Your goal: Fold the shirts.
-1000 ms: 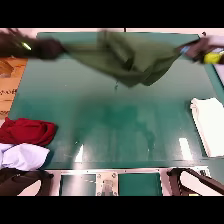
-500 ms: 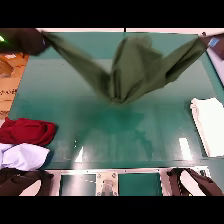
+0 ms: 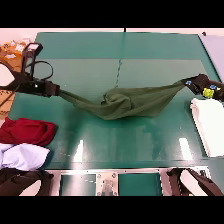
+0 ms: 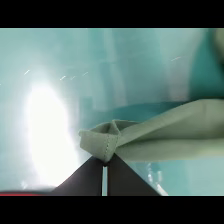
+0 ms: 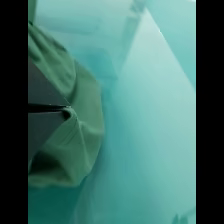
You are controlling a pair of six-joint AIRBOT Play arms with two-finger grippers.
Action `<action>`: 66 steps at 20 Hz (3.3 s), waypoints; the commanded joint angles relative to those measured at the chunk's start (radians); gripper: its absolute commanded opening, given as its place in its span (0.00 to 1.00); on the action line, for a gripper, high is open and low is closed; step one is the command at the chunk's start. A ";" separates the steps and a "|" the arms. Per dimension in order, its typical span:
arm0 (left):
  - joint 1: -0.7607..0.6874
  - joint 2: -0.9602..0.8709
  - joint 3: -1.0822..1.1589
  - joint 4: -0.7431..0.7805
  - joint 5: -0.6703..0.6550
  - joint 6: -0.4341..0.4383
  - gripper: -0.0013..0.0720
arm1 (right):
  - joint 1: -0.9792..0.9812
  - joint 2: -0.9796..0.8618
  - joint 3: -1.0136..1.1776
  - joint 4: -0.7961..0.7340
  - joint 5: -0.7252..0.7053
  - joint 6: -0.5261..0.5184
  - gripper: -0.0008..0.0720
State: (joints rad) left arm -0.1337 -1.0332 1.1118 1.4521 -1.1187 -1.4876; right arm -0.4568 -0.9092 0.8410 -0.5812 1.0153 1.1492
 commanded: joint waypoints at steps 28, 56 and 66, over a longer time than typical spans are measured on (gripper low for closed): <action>0.000 0.000 -0.388 -0.376 0.177 0.059 0.06 | -0.242 -0.177 -0.467 0.016 0.179 -0.005 0.50; 0.000 0.188 0.932 -0.075 0.098 0.058 0.05 | 0.042 0.208 0.523 0.128 0.261 0.224 0.03; 0.000 0.058 0.892 -0.085 0.295 0.108 0.05 | 0.042 0.278 0.421 0.090 0.216 0.285 0.03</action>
State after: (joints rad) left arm -0.1337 -0.9089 2.0148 1.3769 -0.9066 -1.3880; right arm -0.4145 -0.6212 1.3197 -0.4786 1.2640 1.4212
